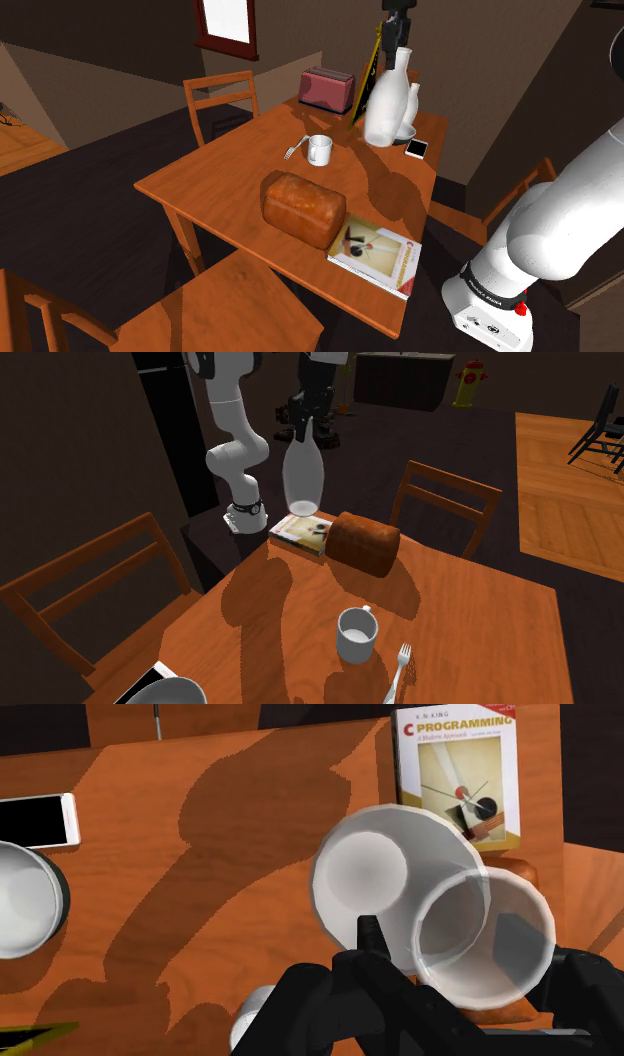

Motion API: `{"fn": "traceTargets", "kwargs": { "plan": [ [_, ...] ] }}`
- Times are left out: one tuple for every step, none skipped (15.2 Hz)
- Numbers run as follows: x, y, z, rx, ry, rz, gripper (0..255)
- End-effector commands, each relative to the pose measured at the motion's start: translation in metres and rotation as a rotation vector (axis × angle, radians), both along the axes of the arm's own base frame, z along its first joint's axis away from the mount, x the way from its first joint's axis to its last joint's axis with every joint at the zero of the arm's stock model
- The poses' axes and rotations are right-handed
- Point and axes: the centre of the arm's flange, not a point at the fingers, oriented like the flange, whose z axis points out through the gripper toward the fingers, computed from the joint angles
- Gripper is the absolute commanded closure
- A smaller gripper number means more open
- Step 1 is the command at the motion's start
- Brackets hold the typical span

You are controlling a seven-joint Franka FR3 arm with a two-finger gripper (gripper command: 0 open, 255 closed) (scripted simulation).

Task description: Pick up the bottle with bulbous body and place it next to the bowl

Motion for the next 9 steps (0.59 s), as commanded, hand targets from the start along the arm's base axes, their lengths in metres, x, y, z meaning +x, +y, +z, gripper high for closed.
{"fn": "traceTargets", "kwargs": {
  "plan": [
    [0.001, 0.000, 0.011, 0.000, 0.000, 0.000, 255],
    [0.001, 0.000, 0.016, 0.000, 0.000, 0.000, 255],
    [0.001, 0.000, 0.022, 0.000, 0.000, 0.000, 255],
    [0.001, 0.000, 0.027, 0.000, 0.000, 0.000, 255],
    [0.001, 0.000, 0.032, 0.000, 0.000, 0.000, 255],
    [0.001, 0.000, 0.037, 0.000, 0.000, 0.000, 255],
    [0.001, 0.000, 0.043, 0.000, 0.000, 0.000, 255],
    [0.001, 0.000, 0.048, 0.000, 0.000, 0.000, 255],
    [0.001, 0.000, 0.053, 0.000, 0.000, 0.000, 255]
  ]
}}
